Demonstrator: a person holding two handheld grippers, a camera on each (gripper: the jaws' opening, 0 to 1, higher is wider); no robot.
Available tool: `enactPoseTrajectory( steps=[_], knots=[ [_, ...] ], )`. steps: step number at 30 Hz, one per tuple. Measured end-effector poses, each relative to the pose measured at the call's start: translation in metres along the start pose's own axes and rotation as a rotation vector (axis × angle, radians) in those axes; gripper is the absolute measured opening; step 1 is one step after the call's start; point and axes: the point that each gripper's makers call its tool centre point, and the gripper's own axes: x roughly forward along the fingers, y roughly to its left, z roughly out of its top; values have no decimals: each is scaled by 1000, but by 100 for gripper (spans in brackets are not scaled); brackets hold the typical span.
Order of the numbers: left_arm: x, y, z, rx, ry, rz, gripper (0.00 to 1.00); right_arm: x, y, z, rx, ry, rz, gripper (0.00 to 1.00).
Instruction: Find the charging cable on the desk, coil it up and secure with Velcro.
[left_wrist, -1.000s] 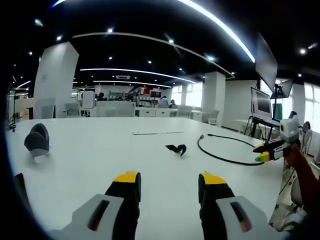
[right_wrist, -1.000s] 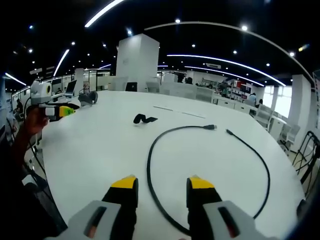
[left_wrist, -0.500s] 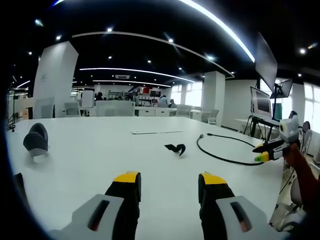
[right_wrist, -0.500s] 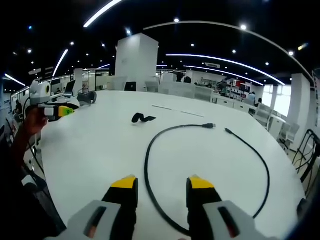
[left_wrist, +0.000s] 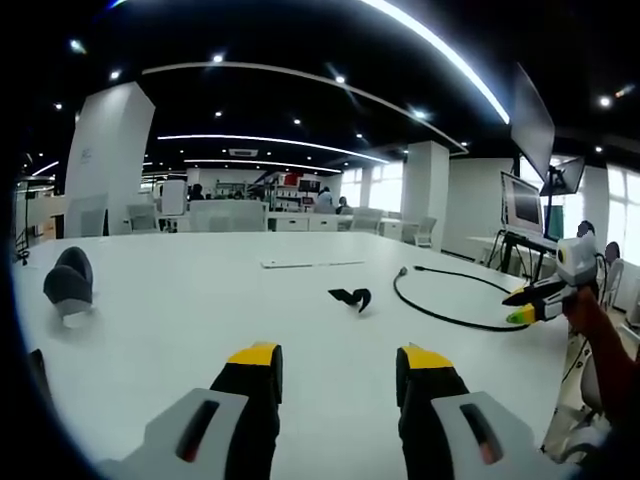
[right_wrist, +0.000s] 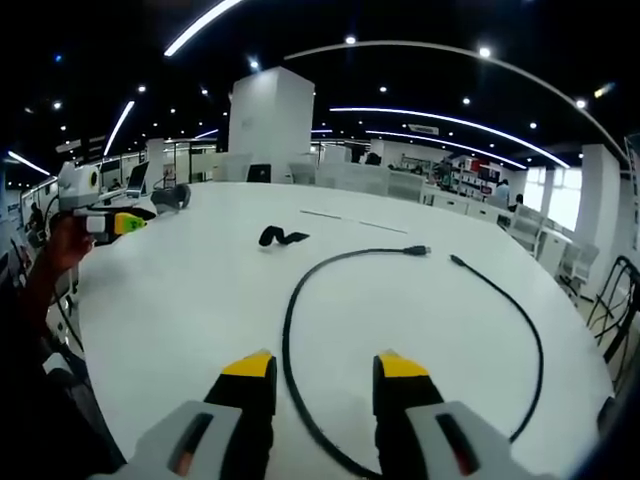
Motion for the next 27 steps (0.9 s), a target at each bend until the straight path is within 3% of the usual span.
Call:
enactPoseTrajectory(
  steps=[27],
  knots=[
    [41,-16,11,5,12,-54,45,6,-39,8,9,-8,-54,40]
  ],
)
